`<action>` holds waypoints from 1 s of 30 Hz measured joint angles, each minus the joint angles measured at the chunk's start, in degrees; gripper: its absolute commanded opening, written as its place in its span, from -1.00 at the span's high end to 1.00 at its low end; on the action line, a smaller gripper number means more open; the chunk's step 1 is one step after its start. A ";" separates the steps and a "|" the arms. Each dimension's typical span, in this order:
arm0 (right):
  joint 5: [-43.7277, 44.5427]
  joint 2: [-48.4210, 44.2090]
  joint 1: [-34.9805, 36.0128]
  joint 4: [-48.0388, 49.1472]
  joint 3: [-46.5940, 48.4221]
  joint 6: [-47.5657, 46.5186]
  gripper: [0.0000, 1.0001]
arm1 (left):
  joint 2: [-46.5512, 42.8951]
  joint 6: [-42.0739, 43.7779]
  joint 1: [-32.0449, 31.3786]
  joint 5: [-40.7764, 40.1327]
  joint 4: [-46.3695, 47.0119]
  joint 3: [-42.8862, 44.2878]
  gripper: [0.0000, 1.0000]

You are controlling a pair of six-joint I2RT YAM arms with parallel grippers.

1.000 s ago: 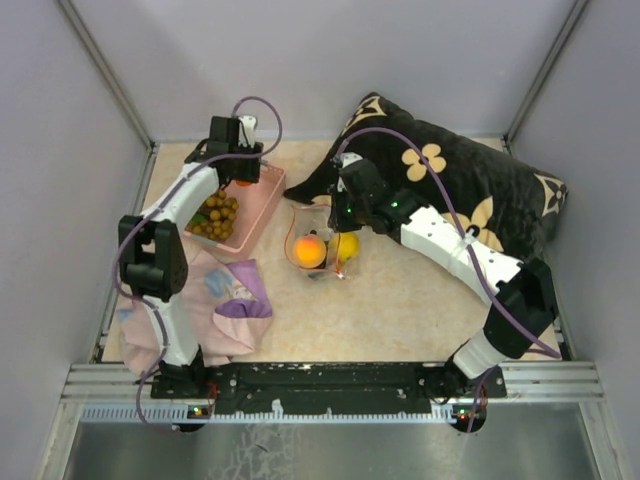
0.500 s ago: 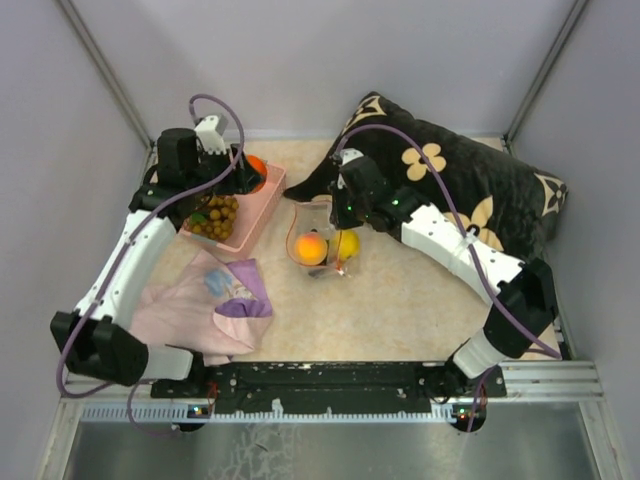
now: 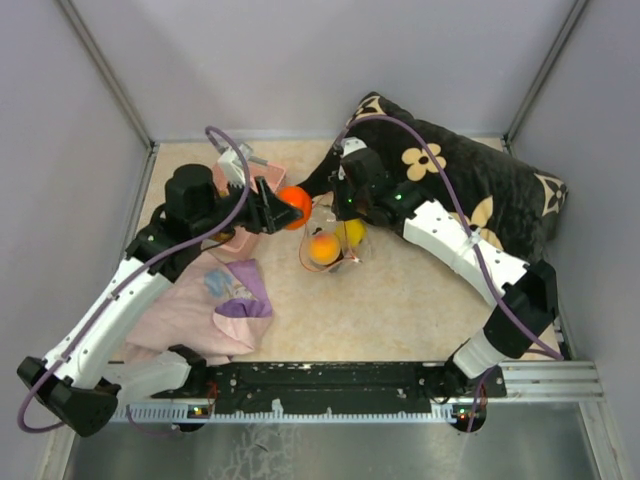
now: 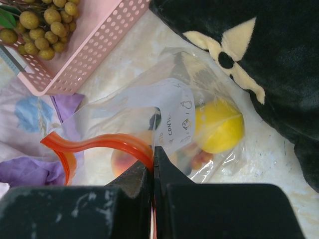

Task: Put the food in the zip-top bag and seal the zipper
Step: Place the fake fruit in the zipper food storage bag.

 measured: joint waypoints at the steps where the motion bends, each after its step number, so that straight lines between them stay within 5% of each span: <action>1: 0.04 0.00 0.02 -0.04 0.00 0.04 1.00 | -0.04 -0.85 -1.86 -0.70 0.68 -0.52 0.07; 13: -0.17 0.00 0.79 -0.04 0.26 0.98 1.00 | 2.64 -5.35 -14.56 -11.50 6.10 -6.38 -0.01; 30: -2.60 0.00 1.05 0.13 0.24 2.97 1.00 | 10.03 -8.61 -16.72 -32.48 7.67 -7.82 -0.18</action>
